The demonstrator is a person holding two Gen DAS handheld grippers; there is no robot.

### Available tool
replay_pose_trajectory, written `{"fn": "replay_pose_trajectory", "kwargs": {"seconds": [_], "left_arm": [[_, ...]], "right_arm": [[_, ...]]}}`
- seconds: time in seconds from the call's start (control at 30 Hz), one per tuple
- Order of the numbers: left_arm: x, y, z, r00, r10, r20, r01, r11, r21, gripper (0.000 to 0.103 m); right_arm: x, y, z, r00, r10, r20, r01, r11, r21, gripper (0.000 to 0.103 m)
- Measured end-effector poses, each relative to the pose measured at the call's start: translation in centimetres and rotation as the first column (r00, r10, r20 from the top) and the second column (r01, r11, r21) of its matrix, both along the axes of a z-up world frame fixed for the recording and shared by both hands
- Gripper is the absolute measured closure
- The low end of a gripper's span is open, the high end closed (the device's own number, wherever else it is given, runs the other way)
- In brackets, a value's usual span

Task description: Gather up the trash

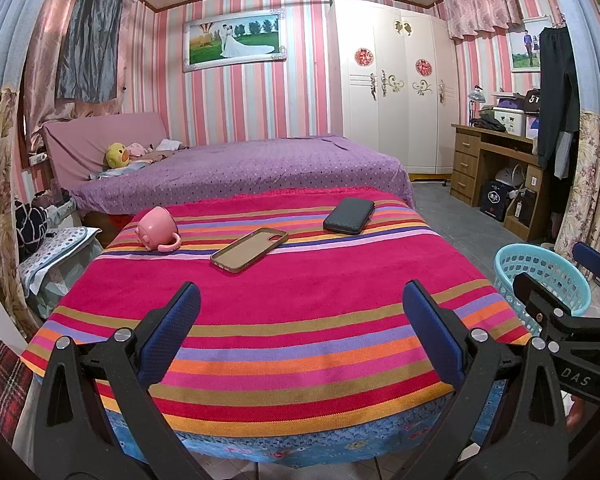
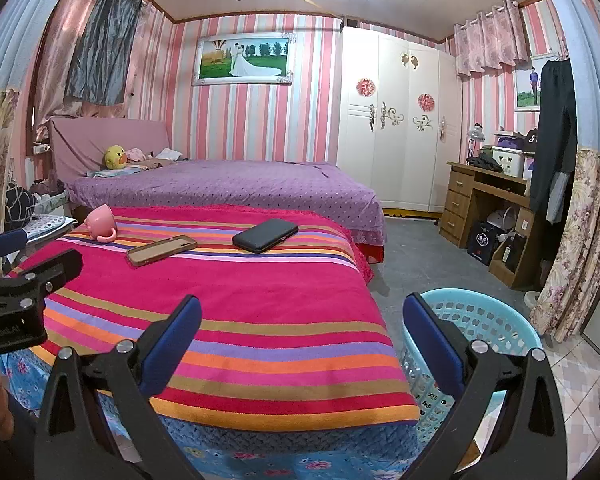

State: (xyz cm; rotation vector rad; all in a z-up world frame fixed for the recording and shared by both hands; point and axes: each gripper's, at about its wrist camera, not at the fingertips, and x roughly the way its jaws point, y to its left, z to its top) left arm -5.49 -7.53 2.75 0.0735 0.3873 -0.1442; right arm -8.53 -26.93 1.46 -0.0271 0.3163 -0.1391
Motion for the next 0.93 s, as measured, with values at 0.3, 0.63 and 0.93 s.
{"fn": "replay_pose_trajectory", "kwargs": {"seconds": [0.3, 0.63, 0.93], "left_arm": [[0.13, 0.47, 0.32, 1.0, -0.004, 0.005, 0.004, 1.0, 0.002, 0.005], [-0.2, -0.11, 0.33, 1.0, -0.011, 0.001, 0.011, 1.0, 0.001, 0.005], [-0.23, -0.38, 0.28, 1.0, -0.015, -0.004, 0.015, 1.0, 0.0, 0.005]], "right_arm": [[0.05, 0.0, -0.05, 1.0, 0.0, 0.0, 0.0, 1.0, -0.002, 0.005], [0.17, -0.02, -0.43, 1.0, -0.005, -0.003, 0.005, 1.0, 0.008, 0.005], [0.06, 0.0, -0.17, 1.0, -0.007, 0.004, 0.006, 1.0, 0.013, 0.005]]}}
